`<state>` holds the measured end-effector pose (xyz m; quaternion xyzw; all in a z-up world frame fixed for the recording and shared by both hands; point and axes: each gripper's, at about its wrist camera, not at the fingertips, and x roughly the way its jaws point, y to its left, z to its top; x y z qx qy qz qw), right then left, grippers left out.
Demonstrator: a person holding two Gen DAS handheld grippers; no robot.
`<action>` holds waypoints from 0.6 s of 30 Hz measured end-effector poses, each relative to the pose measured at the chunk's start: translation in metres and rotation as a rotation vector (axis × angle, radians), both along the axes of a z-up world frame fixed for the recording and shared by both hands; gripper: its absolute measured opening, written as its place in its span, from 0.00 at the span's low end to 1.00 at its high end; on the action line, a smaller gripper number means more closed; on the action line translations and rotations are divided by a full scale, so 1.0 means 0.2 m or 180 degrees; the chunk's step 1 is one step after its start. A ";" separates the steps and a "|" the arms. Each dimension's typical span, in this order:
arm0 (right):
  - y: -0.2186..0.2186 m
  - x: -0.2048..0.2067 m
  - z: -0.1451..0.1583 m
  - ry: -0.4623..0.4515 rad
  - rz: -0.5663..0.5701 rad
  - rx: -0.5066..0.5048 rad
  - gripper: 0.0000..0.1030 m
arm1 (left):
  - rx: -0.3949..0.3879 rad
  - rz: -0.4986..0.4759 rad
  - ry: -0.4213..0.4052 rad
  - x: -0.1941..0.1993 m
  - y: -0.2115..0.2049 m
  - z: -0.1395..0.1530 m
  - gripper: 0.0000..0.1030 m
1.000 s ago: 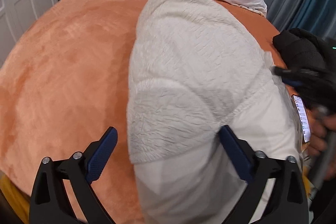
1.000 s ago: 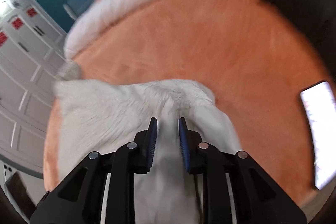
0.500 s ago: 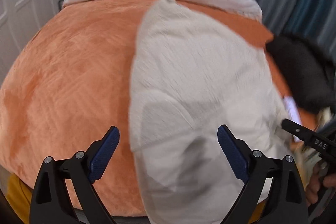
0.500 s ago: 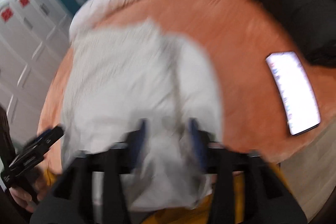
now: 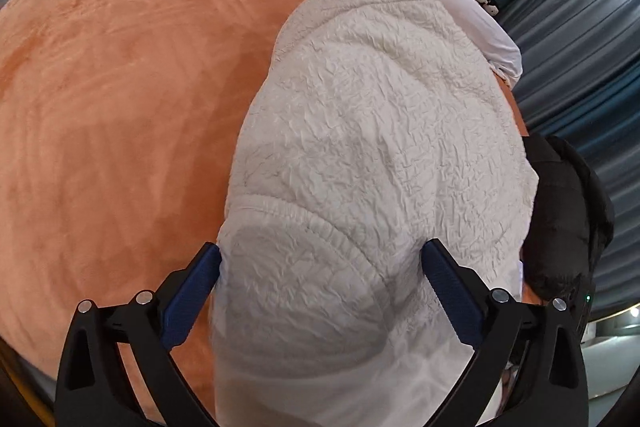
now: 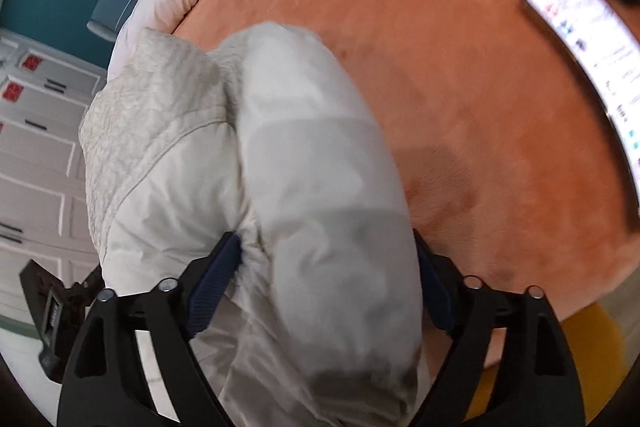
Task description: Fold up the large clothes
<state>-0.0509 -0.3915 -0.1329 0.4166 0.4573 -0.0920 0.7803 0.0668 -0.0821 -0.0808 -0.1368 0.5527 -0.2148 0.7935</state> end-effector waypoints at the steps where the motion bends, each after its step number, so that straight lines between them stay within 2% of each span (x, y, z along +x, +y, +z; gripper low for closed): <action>1: -0.01 0.00 -0.02 -0.0030 -0.0005 0.0045 0.84 | 0.0009 -0.0005 -0.0022 0.00 -0.01 -0.01 0.95; 8: -0.01 0.02 -0.05 -0.0222 0.0106 0.0109 0.86 | -0.0050 -0.0031 -0.0050 0.03 -0.01 -0.05 0.95; 9: -0.01 0.02 -0.05 -0.0237 0.0131 0.0117 0.83 | -0.0057 -0.0053 -0.0041 0.04 -0.01 -0.05 0.95; 11: -0.01 0.04 -0.05 -0.0290 0.0163 0.0269 0.70 | -0.0076 -0.0098 -0.0027 0.05 0.00 -0.05 0.94; 13: -0.01 0.02 -0.06 -0.0377 0.0139 0.0545 0.47 | -0.0128 -0.0126 -0.0006 0.05 0.01 -0.02 0.82; 14: 0.00 0.01 -0.05 -0.0408 0.0123 0.0586 0.42 | -0.0140 -0.0143 -0.0008 0.05 0.02 -0.01 0.79; 16: 0.02 -0.01 0.01 -0.0456 0.0172 0.0496 0.25 | -0.0124 -0.0274 -0.0066 0.02 0.04 0.04 0.66; 18: 0.05 -0.06 0.07 -0.0497 0.0194 0.0475 0.19 | -0.0143 -0.0383 -0.0097 -0.02 0.06 0.08 0.57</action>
